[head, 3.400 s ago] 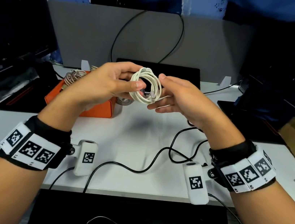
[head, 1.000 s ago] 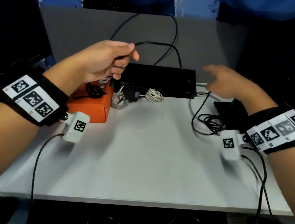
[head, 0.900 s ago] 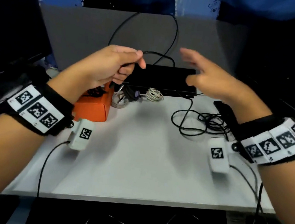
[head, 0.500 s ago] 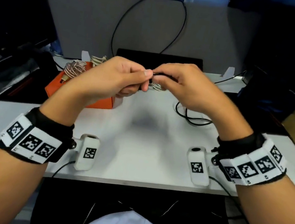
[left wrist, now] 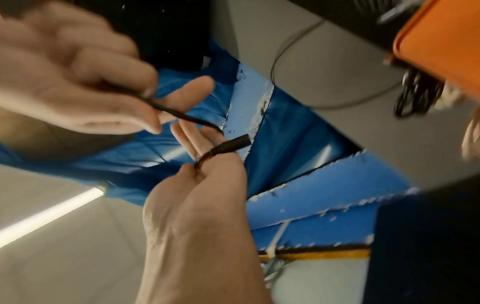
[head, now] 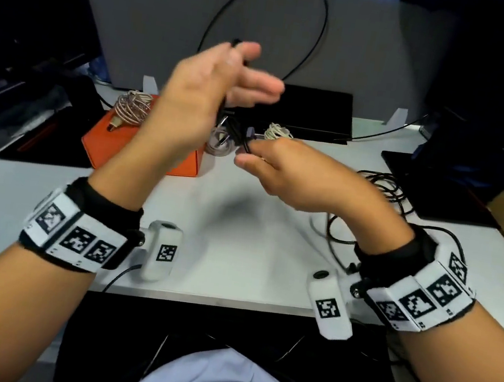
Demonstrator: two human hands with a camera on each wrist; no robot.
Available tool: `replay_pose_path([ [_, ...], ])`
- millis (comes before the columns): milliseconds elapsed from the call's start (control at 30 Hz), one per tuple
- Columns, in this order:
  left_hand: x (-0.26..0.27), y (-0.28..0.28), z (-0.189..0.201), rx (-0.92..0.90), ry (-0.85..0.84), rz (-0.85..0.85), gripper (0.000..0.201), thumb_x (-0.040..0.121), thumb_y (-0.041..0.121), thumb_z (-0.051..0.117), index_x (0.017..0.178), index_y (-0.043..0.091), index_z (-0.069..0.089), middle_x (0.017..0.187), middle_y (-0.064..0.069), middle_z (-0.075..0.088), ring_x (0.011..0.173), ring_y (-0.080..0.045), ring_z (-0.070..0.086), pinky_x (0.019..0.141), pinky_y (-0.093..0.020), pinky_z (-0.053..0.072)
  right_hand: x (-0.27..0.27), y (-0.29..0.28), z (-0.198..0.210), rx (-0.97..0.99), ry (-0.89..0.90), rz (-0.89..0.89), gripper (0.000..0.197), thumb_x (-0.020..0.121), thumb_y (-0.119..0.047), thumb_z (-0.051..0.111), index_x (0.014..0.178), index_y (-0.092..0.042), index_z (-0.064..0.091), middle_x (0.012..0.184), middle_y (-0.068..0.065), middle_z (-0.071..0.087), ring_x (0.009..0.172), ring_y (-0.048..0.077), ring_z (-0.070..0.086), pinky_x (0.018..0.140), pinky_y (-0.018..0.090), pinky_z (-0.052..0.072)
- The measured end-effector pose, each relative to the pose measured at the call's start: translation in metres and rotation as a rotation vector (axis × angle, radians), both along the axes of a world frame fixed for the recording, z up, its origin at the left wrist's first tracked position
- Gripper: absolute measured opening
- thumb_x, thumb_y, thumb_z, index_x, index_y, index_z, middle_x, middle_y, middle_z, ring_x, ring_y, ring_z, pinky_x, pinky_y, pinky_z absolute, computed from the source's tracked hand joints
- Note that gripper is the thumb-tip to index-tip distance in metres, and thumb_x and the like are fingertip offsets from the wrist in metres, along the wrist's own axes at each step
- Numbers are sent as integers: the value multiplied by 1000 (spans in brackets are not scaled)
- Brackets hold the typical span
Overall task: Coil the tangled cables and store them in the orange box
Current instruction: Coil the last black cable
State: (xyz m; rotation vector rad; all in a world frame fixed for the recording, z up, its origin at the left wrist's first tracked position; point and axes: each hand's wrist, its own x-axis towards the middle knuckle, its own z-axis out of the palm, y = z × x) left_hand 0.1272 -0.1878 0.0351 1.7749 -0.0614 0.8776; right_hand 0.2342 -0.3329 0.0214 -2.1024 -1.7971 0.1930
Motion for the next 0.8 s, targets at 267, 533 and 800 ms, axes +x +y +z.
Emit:
replay_pose_path([
  [267,-9,-10,-2,199,377,-194,45,111,27,40,74,22,65,62,-10,61,43,-21,41,54,-29,31,18,-26,30,378,357,50,21,97,-22,73,87,-3,70,65,-1,66,62,4,54,64,31,47],
  [533,-5,1,-5,-203,369,-317,38,106,28,44,86,6,67,49,1,43,39,-12,37,70,-27,51,22,-12,19,478,260,-18,15,106,-33,53,101,-20,55,65,-10,51,59,3,44,61,21,36],
  [800,4,-8,-17,-487,413,-518,34,110,30,33,84,16,51,55,8,41,44,-8,43,78,-30,54,38,-6,9,435,160,-161,45,106,-42,52,69,-17,62,54,-13,48,54,5,42,54,19,31],
])
